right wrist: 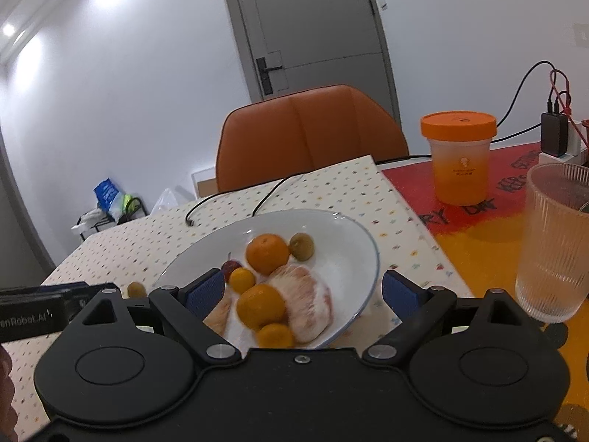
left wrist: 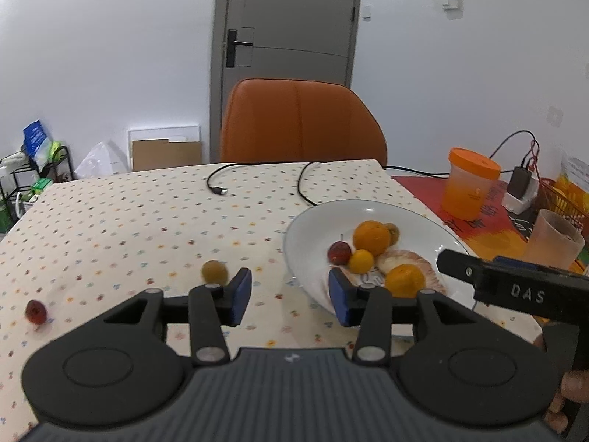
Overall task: Organize fruits
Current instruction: 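Lower the pomelo segment into the plate with the right tool while the left tool releases the orange, then move both tools back toward the red plum and yellow-green fruit, then close the left tool on the red plum while the right tool closes on the yellow-green fruit, then carry the red plum and yellow-green fruit to the white plate with both tools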
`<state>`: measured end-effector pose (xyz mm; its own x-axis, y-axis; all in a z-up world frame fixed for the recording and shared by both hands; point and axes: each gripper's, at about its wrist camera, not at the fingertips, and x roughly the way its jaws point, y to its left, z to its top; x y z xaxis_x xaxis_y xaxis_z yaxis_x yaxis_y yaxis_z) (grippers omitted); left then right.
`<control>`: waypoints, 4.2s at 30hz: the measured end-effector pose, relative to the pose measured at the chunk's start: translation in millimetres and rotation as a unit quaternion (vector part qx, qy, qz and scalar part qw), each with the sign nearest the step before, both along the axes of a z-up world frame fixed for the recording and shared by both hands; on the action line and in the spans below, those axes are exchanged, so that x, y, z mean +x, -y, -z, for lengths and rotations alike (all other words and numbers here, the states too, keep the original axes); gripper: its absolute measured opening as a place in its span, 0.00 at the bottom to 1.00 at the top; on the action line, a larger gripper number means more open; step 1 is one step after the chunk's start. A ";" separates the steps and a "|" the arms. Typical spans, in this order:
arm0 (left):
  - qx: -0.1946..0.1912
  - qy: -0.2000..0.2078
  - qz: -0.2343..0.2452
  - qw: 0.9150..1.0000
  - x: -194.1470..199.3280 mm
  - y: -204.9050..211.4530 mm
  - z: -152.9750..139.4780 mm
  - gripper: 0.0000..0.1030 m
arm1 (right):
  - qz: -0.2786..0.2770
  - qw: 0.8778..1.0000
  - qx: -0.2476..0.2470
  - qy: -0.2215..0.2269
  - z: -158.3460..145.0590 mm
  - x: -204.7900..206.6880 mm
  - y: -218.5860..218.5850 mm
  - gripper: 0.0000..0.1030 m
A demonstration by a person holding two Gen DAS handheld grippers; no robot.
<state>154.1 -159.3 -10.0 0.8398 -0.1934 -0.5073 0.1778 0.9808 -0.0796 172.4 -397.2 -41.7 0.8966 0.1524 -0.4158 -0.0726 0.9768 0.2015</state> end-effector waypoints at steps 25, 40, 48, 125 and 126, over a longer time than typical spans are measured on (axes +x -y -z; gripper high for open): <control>-0.017 0.000 -0.107 0.994 -30.6 -91.8 -3.4 0.78 | -0.080 0.996 -0.011 -0.029 -6.5 -8.8 -84.0 0.96; -0.026 -0.012 -0.151 0.988 -40.9 -139.0 9.8 0.78 | -0.107 0.993 -0.030 -0.031 -4.4 -11.2 -125.7 0.96; -0.033 -0.017 -0.166 0.985 -40.6 -158.9 15.5 0.78 | -0.123 0.991 -0.042 -0.031 -3.1 -6.2 -144.7 0.96; -0.063 -0.005 -0.223 0.973 -34.6 -203.1 25.9 0.22 | -0.166 0.980 -0.102 -0.042 13.1 37.7 -194.8 0.21; -0.063 -0.003 -0.222 0.973 -36.1 -201.3 24.7 0.22 | -0.165 0.980 -0.101 -0.039 11.4 35.5 -192.6 0.21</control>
<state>118.1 42.0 -34.6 0.8518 0.1262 -0.5085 -0.2612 0.9436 -0.2034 207.9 -204.6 -53.1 0.7762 0.3362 -0.5334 -0.3835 0.9232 0.0238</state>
